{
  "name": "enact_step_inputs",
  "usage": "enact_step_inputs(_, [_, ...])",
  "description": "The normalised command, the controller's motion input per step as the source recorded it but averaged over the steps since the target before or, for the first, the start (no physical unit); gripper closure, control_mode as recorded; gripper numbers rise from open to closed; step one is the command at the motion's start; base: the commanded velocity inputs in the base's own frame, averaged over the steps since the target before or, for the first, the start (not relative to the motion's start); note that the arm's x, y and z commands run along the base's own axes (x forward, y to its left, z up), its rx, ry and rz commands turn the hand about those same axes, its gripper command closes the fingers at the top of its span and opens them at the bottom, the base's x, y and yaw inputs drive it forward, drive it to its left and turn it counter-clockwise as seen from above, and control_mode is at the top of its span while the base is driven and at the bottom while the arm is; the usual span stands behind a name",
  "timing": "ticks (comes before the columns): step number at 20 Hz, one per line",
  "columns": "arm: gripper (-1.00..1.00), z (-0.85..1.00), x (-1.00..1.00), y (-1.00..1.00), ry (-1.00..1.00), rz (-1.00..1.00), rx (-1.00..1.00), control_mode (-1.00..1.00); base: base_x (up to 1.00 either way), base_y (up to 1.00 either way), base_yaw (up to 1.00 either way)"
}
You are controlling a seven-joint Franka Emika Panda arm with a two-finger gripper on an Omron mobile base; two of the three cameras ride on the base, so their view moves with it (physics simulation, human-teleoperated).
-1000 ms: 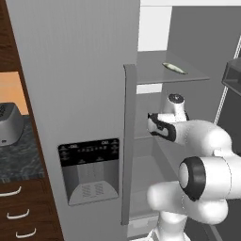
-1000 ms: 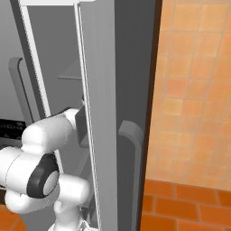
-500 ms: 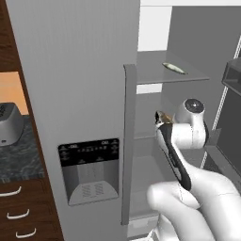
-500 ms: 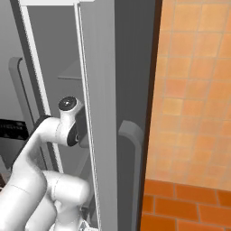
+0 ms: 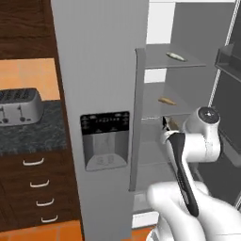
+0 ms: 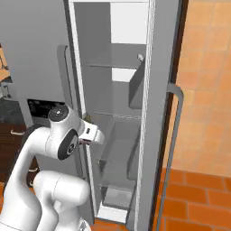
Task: Place one sweet potato and one fish in each tupperware on the nearby counter, to pack two identical lunches.
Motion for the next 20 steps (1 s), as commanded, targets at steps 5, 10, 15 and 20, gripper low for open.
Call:
enact_step_inputs(5, [1.00, 0.00, 0.00, 0.00, 0.00, 0.00, 0.00, 1.00, -0.23, 1.00, 0.35])
enact_step_inputs(10, [1.00, 0.00, 0.00, 0.00, 0.00, 0.00, 0.00, 1.00, 0.00, 1.00, 0.36])
enact_step_inputs(15, [1.00, 0.00, 0.00, 0.00, 0.00, 0.00, 0.00, 1.00, 0.28, 1.00, 0.28])
enact_step_inputs(20, [1.00, 0.00, 0.00, 0.00, 0.00, 0.00, 0.00, 1.00, 0.82, 1.00, -0.05])
